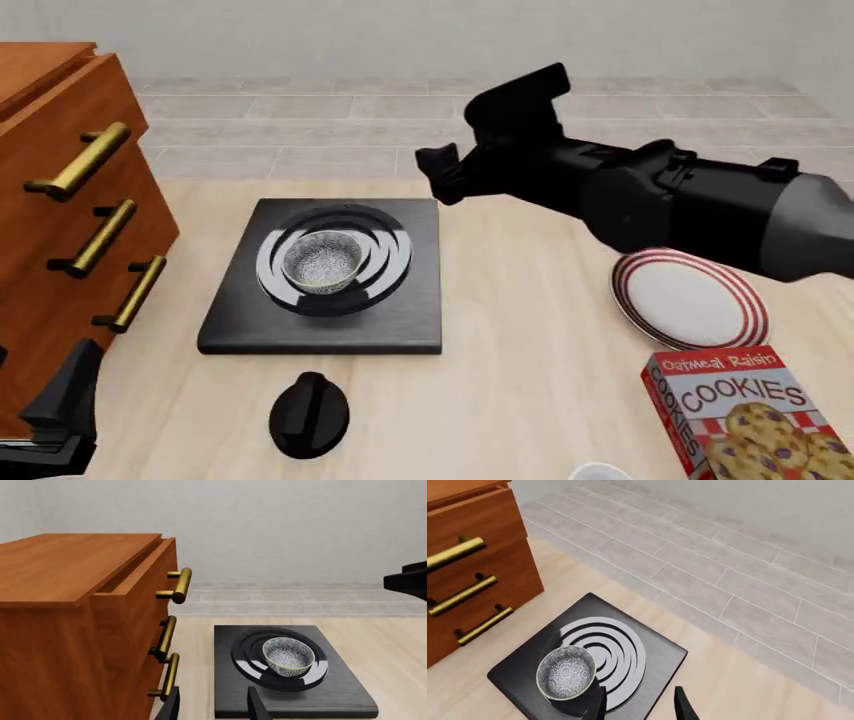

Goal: Pick the akita bowl on the stove and place it on the plate.

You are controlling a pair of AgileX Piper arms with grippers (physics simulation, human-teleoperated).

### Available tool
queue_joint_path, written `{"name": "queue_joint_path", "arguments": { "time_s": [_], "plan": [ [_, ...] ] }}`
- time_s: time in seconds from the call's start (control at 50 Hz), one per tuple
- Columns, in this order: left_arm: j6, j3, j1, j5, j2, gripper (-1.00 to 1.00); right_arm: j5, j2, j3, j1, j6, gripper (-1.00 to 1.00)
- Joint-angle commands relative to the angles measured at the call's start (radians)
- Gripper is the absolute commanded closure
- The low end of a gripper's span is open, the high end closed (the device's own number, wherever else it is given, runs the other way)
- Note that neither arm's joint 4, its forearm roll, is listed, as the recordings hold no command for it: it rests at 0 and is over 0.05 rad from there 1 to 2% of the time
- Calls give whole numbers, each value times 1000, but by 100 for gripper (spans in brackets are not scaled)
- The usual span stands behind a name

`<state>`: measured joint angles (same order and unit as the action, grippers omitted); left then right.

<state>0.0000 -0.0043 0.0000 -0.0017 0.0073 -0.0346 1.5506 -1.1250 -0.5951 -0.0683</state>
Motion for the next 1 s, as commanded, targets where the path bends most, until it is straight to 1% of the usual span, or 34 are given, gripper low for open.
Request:
{"name": "queue_joint_path", "arguments": {
  "time_s": [0.02,0.16,0.2,0.28,0.32,0.4,0.42,0.68,0.72,0.74,0.78,1.0],
  "plan": [
    [0,0,0,0,0,-100,38,60,-71,-38,18,-100],
    [0,0,0,0,0,-100,44,84,-97,-62,23,-100],
    [0,0,0,0,0,-100,48,93,-107,-68,9,-100],
    [0,0,0,0,0,-100,54,115,-133,-70,16,-100],
    [0,0,0,0,0,-100,60,129,-148,-78,29,-100],
    [0,0,0,0,0,-100,68,150,-173,-84,31,-100],
    [0,0,0,0,0,-100,70,163,-183,-85,22,-100],
    [0,0,0,0,0,-100,82,216,-211,-99,27,-100],
    [0,0,0,0,0,-100,89,225,-221,-101,40,-100],
    [0,0,0,0,0,-100,92,229,-223,-105,25,-100],
    [0,0,0,0,0,-100,96,234,-230,-106,36,-100],
    [0,0,0,0,0,-100,107,266,-251,-131,40,-100]
  ]
}}
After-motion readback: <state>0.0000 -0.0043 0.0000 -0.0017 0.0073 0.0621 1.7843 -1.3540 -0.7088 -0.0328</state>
